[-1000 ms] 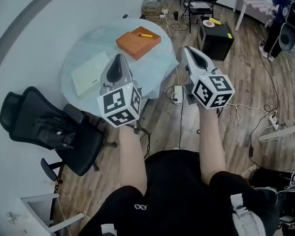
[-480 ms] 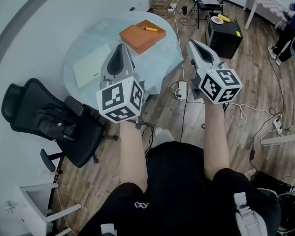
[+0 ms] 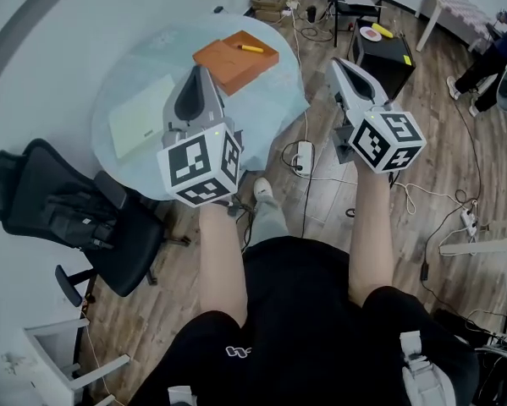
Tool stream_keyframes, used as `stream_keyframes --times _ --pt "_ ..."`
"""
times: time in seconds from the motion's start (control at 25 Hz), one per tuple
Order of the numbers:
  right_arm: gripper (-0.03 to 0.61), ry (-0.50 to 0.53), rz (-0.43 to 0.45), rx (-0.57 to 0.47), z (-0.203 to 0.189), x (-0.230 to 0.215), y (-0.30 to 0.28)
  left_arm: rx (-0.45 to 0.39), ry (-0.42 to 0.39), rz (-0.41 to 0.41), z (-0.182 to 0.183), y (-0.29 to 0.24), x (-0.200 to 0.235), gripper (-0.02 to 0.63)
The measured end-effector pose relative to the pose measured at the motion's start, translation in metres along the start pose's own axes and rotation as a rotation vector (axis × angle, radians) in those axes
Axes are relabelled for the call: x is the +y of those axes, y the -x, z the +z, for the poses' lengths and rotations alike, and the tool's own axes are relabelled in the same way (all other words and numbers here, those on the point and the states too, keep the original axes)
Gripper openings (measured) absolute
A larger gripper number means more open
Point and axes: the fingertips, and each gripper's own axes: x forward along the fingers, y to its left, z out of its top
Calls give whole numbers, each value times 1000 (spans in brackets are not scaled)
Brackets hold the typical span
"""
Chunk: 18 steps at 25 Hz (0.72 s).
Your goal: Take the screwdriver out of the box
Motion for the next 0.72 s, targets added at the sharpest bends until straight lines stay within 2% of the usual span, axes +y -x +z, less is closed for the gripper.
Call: stream_keyframes --times 0.12,0.28,0.4,0.52,0.72 --pt "11 29 -30 -11 8 -24 -17 -67 -129 -8 8 -25 -15 2" --pt "11 1 -23 -24 -3 -39 -65 -80 -171 -36 5 -71 -8 3" --pt "11 -6 12 4 -24 -41 -108 -52 -153 -21 -15 -105 13 3" --pt "11 -22 11 25 -44 -54 -154 11 -131 -17 -51 -144 36 2" --pt "11 65 38 95 -77 -59 -254 114 -84 38 -105 -220 99 2"
